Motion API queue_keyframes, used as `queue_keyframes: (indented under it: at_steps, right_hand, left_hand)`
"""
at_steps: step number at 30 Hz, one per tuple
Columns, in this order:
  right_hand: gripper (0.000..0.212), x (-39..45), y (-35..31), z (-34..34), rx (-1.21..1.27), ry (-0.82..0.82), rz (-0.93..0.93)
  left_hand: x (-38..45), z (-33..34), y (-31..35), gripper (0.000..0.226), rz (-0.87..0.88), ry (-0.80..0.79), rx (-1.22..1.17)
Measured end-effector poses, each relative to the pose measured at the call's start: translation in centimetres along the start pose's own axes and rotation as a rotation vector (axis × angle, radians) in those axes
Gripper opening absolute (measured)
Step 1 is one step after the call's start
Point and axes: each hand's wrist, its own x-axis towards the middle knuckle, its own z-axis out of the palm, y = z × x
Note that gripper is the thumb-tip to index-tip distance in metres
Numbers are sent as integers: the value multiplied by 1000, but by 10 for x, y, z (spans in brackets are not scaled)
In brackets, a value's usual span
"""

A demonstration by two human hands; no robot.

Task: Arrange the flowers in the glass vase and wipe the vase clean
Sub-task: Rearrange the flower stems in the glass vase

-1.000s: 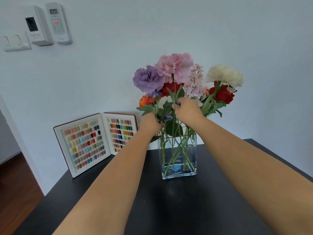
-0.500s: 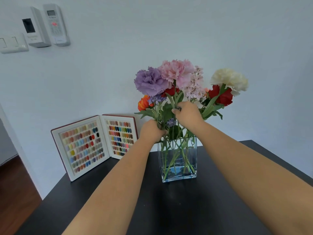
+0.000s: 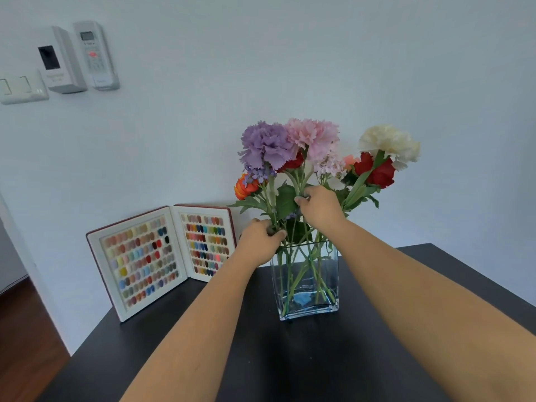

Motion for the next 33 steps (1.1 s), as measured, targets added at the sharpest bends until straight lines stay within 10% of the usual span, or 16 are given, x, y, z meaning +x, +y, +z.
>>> queue_keyframes:
  at_steps: [6,17,33]
  right_hand:
    - [7,-11,13,3,82,119,-30]
    - [62,-41,30,7,244,283,-35]
    - [25,-76,90,-22,422,407,166]
  left_hand:
    - [-4,-12,-9,54,16,138,141]
    - [-20,0,11,13,216,410,31]
    - [-40,2,9,13,107,510,-116]
